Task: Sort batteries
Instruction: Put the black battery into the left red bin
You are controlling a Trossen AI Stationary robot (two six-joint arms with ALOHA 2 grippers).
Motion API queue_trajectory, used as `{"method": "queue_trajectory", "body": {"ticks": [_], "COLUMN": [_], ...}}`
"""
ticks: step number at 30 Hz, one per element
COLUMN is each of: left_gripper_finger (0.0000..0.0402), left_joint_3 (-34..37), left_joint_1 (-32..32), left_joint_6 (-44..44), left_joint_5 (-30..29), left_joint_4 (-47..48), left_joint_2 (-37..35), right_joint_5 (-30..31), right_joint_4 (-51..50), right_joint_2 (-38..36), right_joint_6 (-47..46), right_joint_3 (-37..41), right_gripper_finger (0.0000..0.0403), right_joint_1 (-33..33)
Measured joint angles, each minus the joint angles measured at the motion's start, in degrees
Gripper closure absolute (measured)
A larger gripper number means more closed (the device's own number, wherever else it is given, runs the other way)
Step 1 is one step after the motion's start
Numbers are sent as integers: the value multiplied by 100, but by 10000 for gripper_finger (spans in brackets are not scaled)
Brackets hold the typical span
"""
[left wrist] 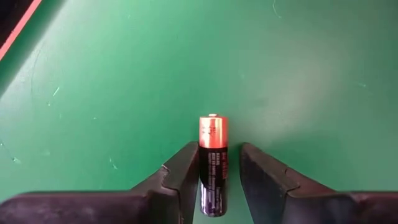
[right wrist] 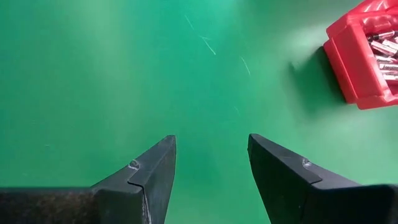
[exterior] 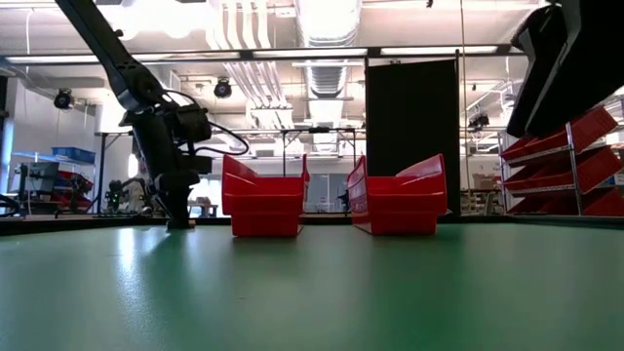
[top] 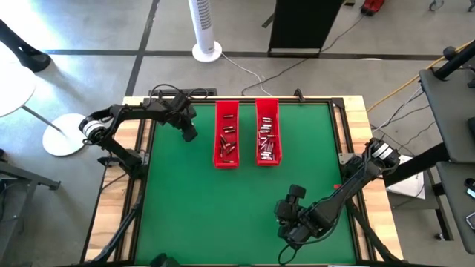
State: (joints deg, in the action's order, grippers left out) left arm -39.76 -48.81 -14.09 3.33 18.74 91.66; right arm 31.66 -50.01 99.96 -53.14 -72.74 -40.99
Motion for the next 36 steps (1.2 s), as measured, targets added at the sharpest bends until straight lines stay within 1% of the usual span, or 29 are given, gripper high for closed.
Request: {"method": "queue_trajectory", "body": {"ticks": [7,12,22,27,29,33,36], "left_gripper_finger": [333,373,374,374,374,374,374], "left_joint_3": [26,40,-43,-246,-460,-880,-1238], "left_joint_1": [12,19,33,95,115,253,501], "left_joint_6": [-86,-144,-43,-29,-77,-151,-155], "left_joint_5": [-2,-75,-86,-47,-38,-85,-62], "left_joint_4": [-187,-233,-145,320,616,1501,1723], "left_joint_2": [0,2,-44,-380,-577,-899,-1155], "right_joint_5": [-4,-3,-4,-57,-59,-57,-19], "right_joint_4": [12,23,60,51,54,56,57], "right_joint_2": [0,0,0,0,0,0,0], "right_joint_6": [-170,-175,-172,-139,-136,-66,52], "right_joint_3": [222,241,209,165,146,119,116], "right_gripper_finger": [209,209,209,209,209,209,209], "right_joint_1": [0,0,0,0,0,0,6]}}
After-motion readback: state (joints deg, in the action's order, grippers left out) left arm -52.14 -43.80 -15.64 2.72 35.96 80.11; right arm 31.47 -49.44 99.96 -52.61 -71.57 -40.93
